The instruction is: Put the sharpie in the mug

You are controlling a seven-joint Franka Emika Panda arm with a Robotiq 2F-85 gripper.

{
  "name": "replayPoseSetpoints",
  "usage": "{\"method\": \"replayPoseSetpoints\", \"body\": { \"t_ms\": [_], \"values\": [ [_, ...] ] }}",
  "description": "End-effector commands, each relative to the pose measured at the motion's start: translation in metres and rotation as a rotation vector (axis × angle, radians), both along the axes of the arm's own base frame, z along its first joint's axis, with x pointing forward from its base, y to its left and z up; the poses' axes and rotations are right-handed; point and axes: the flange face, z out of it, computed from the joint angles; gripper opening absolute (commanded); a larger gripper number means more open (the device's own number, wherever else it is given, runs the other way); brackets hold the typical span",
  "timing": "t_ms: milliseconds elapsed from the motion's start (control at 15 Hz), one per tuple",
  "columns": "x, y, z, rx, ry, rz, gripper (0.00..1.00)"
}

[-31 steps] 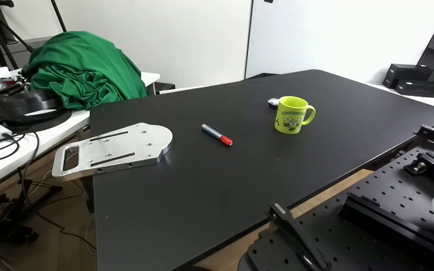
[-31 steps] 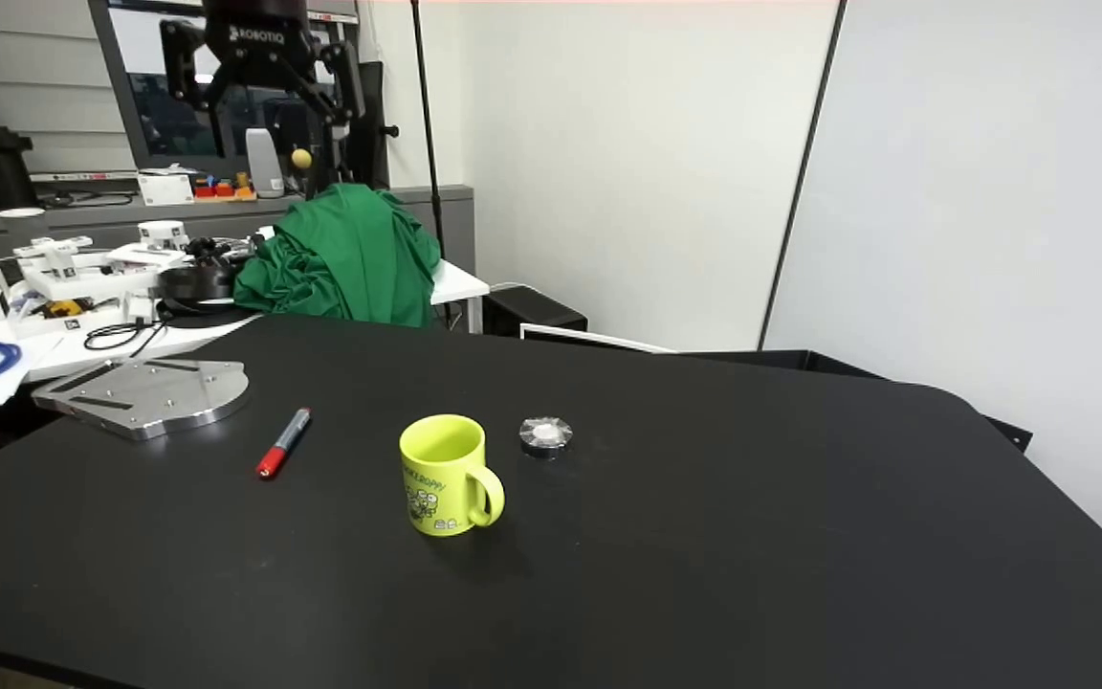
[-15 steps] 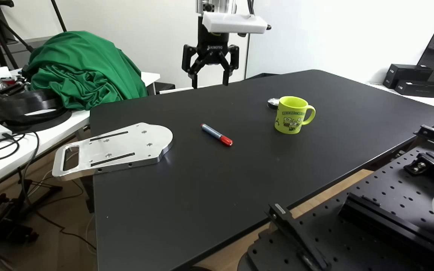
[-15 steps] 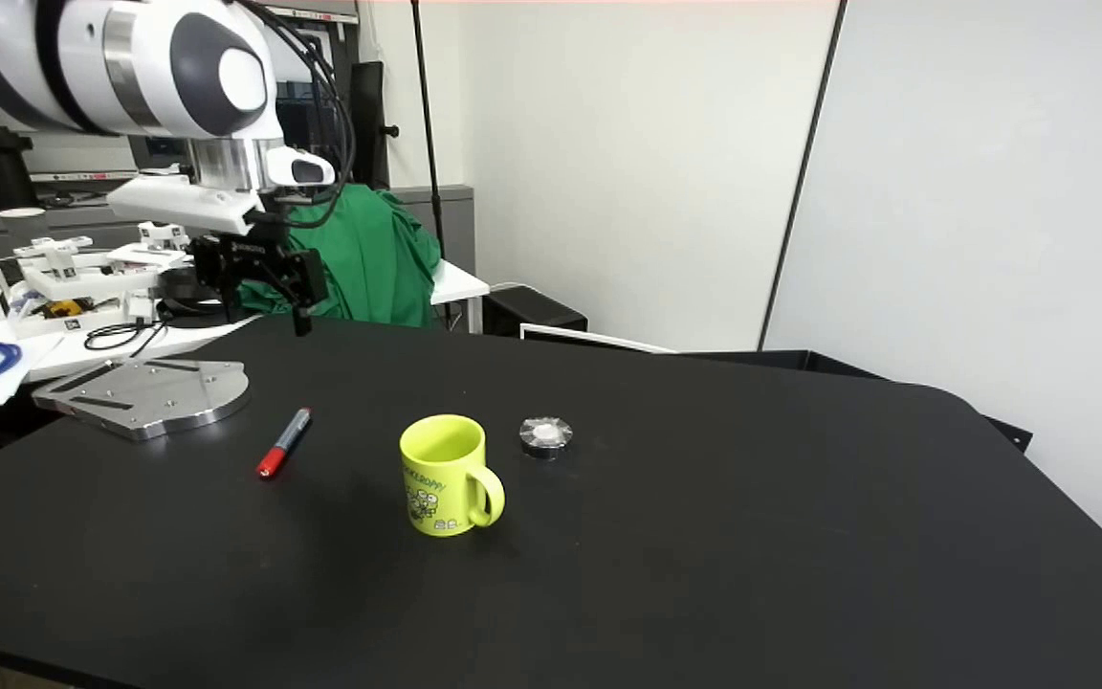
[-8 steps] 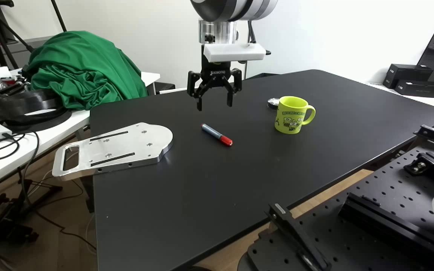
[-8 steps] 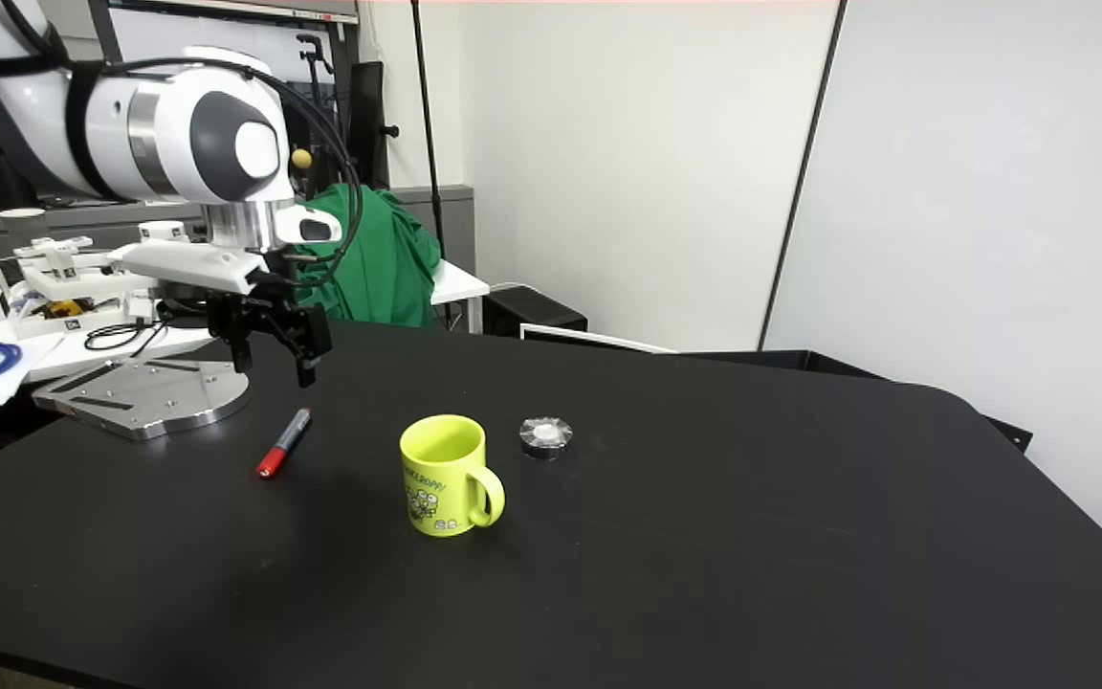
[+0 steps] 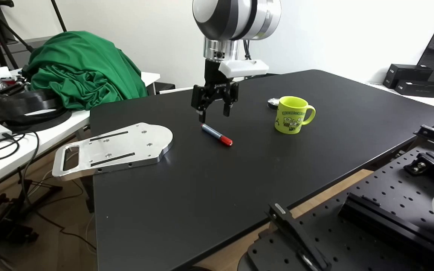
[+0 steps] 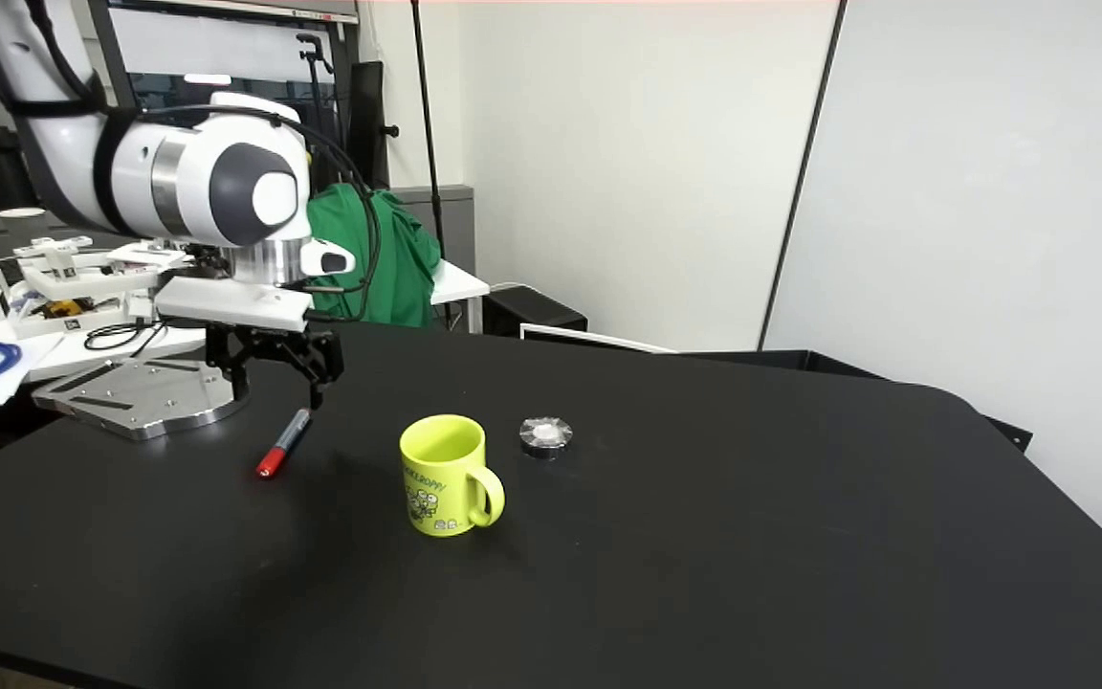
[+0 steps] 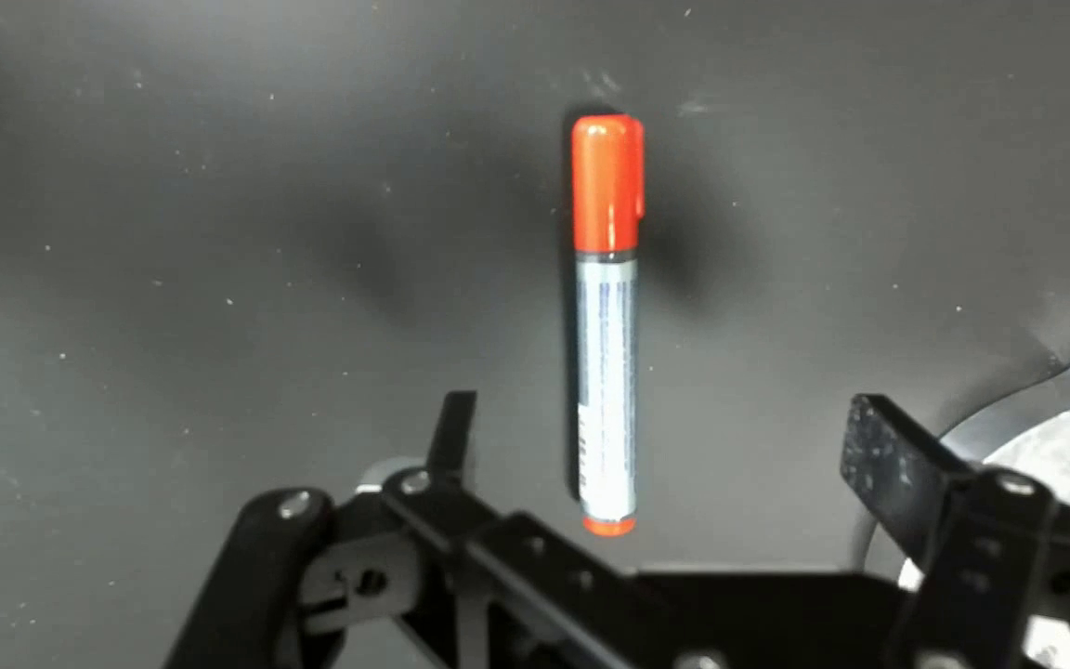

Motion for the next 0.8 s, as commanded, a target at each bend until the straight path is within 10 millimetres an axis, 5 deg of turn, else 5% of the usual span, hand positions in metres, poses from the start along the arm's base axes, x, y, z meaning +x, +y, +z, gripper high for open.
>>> {"method": "replayPoseSetpoints", "body": {
  "t_ms": [0,400,467,733],
  "values": [
    [0.006,0.001,-0.020,0.031,-0.007,0.085,1.00],
    [0.002,-0.002,-0.049,0.024,0.014,0.152,1.00],
    [0.002,-0.007,-0.054,0.023,0.018,0.159,0.75],
    [0.005,-0.018,-0.061,0.016,0.019,0.154,0.53]
  ]
}}
